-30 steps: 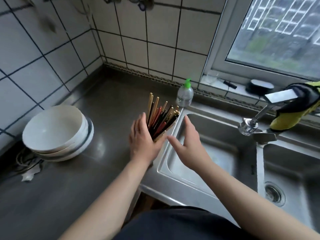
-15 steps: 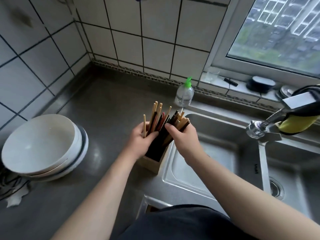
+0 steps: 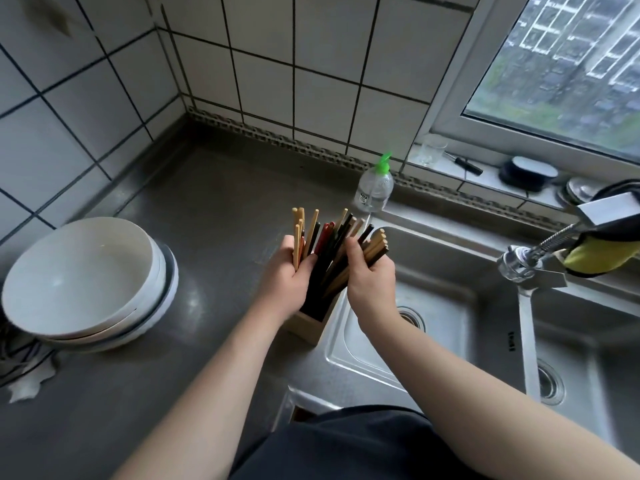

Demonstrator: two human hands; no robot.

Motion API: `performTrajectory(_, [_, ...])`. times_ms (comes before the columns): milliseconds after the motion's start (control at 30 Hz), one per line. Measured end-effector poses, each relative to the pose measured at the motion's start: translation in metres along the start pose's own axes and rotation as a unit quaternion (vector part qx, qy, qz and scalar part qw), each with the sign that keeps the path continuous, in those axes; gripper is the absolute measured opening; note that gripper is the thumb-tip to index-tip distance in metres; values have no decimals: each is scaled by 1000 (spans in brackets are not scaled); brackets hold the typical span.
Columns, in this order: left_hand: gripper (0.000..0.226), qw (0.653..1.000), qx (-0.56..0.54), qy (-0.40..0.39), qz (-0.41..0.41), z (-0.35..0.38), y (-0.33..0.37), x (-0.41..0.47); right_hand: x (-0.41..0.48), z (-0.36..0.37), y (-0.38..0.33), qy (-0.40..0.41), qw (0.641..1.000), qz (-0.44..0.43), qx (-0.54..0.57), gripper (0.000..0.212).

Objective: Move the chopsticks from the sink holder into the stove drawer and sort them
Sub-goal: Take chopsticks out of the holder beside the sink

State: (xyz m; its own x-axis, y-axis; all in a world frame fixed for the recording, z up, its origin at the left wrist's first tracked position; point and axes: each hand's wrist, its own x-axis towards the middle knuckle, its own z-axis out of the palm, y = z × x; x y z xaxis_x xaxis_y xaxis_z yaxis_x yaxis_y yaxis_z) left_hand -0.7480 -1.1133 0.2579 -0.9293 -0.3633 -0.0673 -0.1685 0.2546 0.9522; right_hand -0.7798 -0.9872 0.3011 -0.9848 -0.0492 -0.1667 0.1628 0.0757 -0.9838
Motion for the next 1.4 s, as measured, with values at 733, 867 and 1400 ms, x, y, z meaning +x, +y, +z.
performTrajectory(733, [21, 989, -78, 126, 12, 4, 52, -14, 1, -21, -43, 67, 986, -25, 154, 23])
performTrajectory(867, [20, 989, -77, 126, 25, 1, 65, -15, 1, -29, -59, 75, 983, -35, 166, 26])
performTrajectory(1400, [28, 966, -76, 163, 188, -22, 158, -27, -5, -85, -137, 87, 944, -144, 284, 22])
